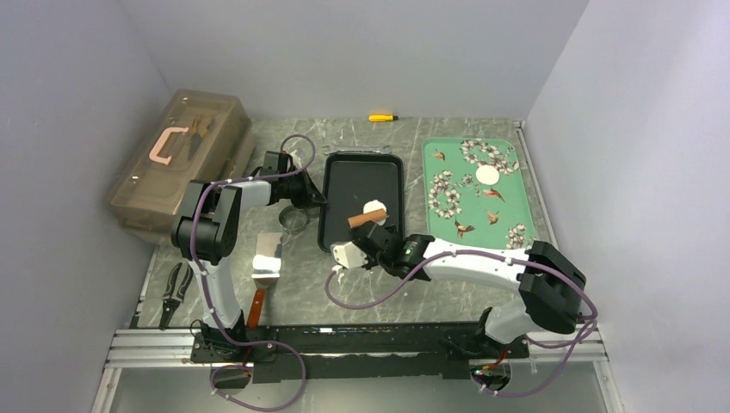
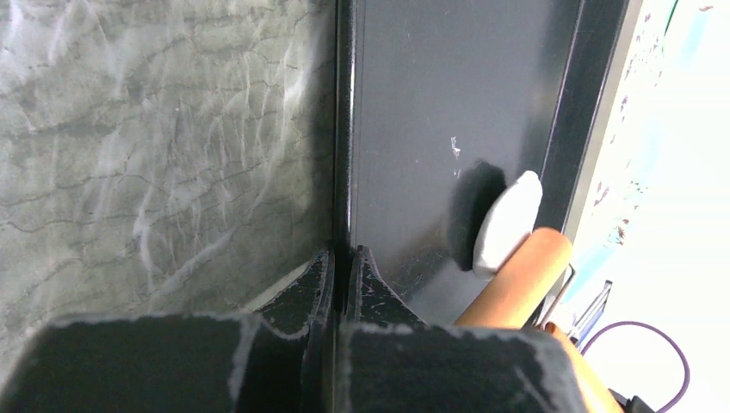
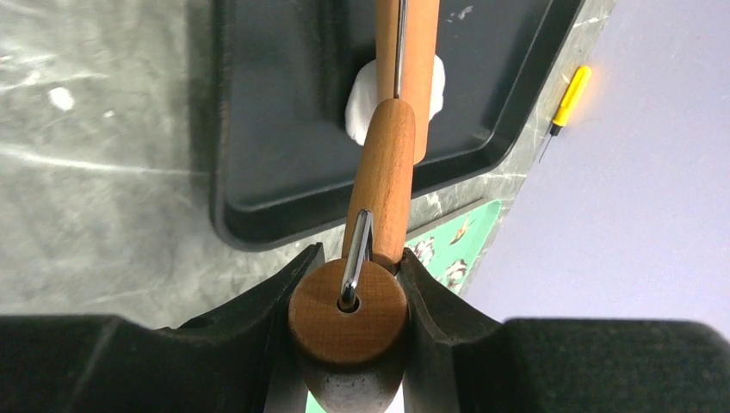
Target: Roll out the dumpling wrappers from the dough
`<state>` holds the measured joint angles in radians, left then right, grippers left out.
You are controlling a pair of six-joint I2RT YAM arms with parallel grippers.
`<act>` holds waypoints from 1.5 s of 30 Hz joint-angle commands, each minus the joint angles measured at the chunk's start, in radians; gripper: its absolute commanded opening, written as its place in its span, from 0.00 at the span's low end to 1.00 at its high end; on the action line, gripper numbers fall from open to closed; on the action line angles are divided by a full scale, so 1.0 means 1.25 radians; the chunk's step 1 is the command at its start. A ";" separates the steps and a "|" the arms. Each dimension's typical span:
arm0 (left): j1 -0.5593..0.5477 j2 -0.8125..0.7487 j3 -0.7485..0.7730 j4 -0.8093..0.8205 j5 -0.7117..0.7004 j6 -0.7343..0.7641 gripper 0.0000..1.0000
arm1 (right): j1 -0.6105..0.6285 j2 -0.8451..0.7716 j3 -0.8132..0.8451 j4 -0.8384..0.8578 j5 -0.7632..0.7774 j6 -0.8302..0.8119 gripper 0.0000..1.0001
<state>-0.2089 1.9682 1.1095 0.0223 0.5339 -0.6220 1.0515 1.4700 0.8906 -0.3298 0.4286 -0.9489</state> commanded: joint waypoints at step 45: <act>0.018 0.049 -0.006 -0.066 -0.067 0.003 0.00 | -0.058 0.002 -0.019 -0.081 -0.038 -0.055 0.00</act>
<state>-0.2024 1.9751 1.1133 0.0223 0.5526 -0.6231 0.9939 1.4269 0.8711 -0.3985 0.4221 -1.0176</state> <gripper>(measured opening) 0.036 0.369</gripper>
